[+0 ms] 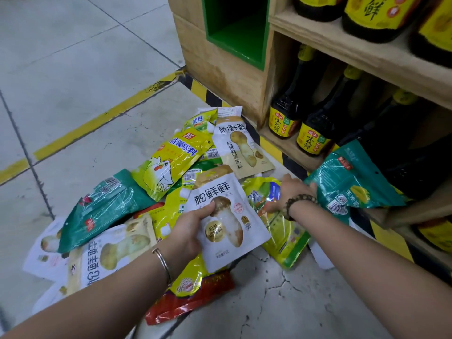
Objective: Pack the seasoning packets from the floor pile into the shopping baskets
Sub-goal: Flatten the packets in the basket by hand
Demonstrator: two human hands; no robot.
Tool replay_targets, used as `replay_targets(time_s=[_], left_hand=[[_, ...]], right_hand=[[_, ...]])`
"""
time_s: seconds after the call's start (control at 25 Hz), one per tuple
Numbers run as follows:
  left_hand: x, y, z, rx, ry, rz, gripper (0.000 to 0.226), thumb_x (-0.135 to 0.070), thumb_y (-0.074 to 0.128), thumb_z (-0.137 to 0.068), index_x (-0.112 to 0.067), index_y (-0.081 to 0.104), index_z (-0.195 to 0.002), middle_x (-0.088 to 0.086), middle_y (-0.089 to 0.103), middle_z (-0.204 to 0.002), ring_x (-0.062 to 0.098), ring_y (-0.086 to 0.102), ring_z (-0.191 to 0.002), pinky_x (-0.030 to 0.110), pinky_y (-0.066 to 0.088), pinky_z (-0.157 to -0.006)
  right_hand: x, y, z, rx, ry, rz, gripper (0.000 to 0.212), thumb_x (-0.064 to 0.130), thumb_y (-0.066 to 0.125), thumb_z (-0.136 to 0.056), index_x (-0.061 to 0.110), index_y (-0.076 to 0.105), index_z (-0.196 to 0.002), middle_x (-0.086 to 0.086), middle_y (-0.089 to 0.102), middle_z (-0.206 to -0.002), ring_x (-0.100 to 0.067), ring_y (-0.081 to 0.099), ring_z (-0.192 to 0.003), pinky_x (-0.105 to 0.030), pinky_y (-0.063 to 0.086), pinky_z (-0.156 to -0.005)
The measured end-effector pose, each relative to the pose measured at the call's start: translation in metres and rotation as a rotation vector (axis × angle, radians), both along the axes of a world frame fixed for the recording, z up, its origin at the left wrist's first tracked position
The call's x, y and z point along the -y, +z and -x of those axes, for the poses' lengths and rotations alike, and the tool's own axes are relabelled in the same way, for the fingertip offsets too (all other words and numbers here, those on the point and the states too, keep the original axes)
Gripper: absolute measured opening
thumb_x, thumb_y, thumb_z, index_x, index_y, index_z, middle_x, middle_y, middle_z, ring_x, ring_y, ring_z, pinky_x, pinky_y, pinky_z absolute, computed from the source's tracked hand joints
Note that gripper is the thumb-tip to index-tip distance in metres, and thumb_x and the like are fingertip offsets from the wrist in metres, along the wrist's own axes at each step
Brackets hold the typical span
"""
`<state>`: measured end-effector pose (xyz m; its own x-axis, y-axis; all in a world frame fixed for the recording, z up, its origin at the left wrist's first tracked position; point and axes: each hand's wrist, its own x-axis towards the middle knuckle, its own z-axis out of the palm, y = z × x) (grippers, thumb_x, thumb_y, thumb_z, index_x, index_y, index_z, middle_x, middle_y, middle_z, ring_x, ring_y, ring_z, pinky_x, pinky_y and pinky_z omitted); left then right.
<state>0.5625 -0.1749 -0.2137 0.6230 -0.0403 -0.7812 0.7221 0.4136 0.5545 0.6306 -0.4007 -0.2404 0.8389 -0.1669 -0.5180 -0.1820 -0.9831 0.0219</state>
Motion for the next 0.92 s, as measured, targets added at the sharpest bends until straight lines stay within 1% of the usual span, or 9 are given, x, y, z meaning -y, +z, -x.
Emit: replay_targets(time_s=[0.08, 0.12, 0.24, 0.36, 0.44, 0.52, 0.6, 0.68, 0.92], left_hand=[[-0.003, 0.000, 0.001, -0.017, -0.031, -0.026, 0.021, -0.020, 0.061, -0.087, -0.013, 0.068, -0.106, 0.016, 0.071, -0.103, 0.034, 0.067, -0.087, 0.045, 0.052, -0.081], [-0.005, -0.001, 0.001, -0.021, -0.050, -0.037, 0.021, -0.020, 0.061, -0.087, -0.013, 0.068, -0.105, 0.016, 0.071, -0.102, 0.034, 0.067, -0.085, 0.045, 0.052, -0.080], [-0.010, 0.000, 0.000, -0.013, -0.086, -0.038, 0.016, -0.019, 0.059, -0.089, -0.012, 0.067, -0.101, 0.013, 0.074, -0.088, 0.030, 0.070, -0.070, 0.037, 0.053, -0.064], [-0.017, 0.004, -0.004, 0.040, -0.127, -0.073, 0.017, -0.016, 0.059, -0.087, -0.009, 0.067, -0.102, 0.013, 0.074, -0.086, 0.028, 0.070, -0.066, 0.034, 0.054, -0.056], [-0.014, 0.007, -0.008, 0.094, -0.146, -0.158, 0.022, -0.014, 0.066, -0.082, -0.005, 0.069, -0.102, 0.016, 0.073, -0.091, 0.030, 0.069, -0.069, 0.036, 0.054, -0.061], [0.001, 0.008, -0.012, 0.159, -0.147, -0.221, 0.024, -0.012, 0.071, -0.079, -0.002, 0.070, -0.101, 0.016, 0.073, -0.092, 0.031, 0.069, -0.072, 0.037, 0.054, -0.065], [0.022, 0.013, -0.015, 0.210, -0.148, -0.216, 0.021, -0.011, 0.072, -0.077, -0.004, 0.071, -0.097, 0.016, 0.073, -0.091, 0.031, 0.070, -0.073, 0.038, 0.055, -0.067], [0.048, 0.020, -0.020, 0.261, -0.163, -0.203, 0.017, -0.012, 0.074, -0.076, -0.008, 0.073, -0.092, 0.015, 0.074, -0.091, 0.032, 0.071, -0.075, 0.041, 0.056, -0.069], [0.140, 0.059, -0.012, 0.496, -0.290, -0.111, 0.013, -0.008, 0.071, -0.078, -0.015, 0.073, -0.089, 0.009, 0.074, -0.091, 0.031, 0.070, -0.086, 0.046, 0.056, -0.078]], right_hand=[[0.003, 0.001, 0.002, -0.062, -0.086, -0.126, 0.083, 0.063, 0.075, -0.060, 0.017, 0.048, -0.123, -0.005, 0.054, -0.129, -0.025, 0.049, -0.121, -0.041, 0.034, -0.100], [0.005, 0.002, 0.005, -0.058, -0.144, -0.235, 0.077, 0.056, 0.079, -0.061, 0.015, 0.052, -0.121, -0.006, 0.055, -0.128, -0.026, 0.051, -0.118, -0.039, 0.039, -0.097], [0.020, 0.000, 0.017, -0.011, -0.319, -0.478, 0.070, 0.038, 0.081, -0.066, 0.007, 0.053, -0.122, -0.012, 0.055, -0.129, -0.028, 0.052, -0.116, -0.036, 0.044, -0.093], [0.045, 0.002, 0.037, 0.053, -0.515, -0.631, 0.084, 0.035, 0.081, -0.069, 0.004, 0.041, -0.136, -0.012, 0.042, -0.142, -0.028, 0.042, -0.128, -0.042, 0.038, -0.103], [0.061, 0.010, 0.052, 0.170, -0.622, -0.701, 0.087, 0.033, 0.081, -0.069, 0.005, 0.038, -0.139, -0.011, 0.039, -0.145, -0.027, 0.040, -0.130, -0.042, 0.036, -0.105], [0.075, 0.026, 0.067, 0.307, -0.691, -0.739, 0.074, 0.029, 0.082, -0.068, 0.003, 0.049, -0.129, -0.011, 0.052, -0.133, -0.024, 0.052, -0.115, -0.033, 0.043, -0.096], [0.087, 0.047, 0.084, 0.435, -0.742, -0.797, 0.046, 0.025, 0.082, -0.068, 0.008, 0.062, -0.107, -0.006, 0.066, -0.106, -0.021, 0.060, -0.094, -0.023, 0.050, -0.076], [0.102, 0.072, 0.101, 0.562, -0.801, -0.836, 0.028, 0.020, 0.082, -0.068, 0.017, 0.060, -0.085, 0.001, 0.066, -0.083, -0.017, 0.062, -0.074, -0.020, 0.048, -0.056], [0.150, 0.137, 0.177, 0.928, -0.940, -0.823, 0.029, 0.009, 0.080, -0.068, 0.018, 0.056, -0.080, 0.006, 0.062, -0.072, 0.003, 0.059, -0.051, -0.011, 0.045, -0.046]])
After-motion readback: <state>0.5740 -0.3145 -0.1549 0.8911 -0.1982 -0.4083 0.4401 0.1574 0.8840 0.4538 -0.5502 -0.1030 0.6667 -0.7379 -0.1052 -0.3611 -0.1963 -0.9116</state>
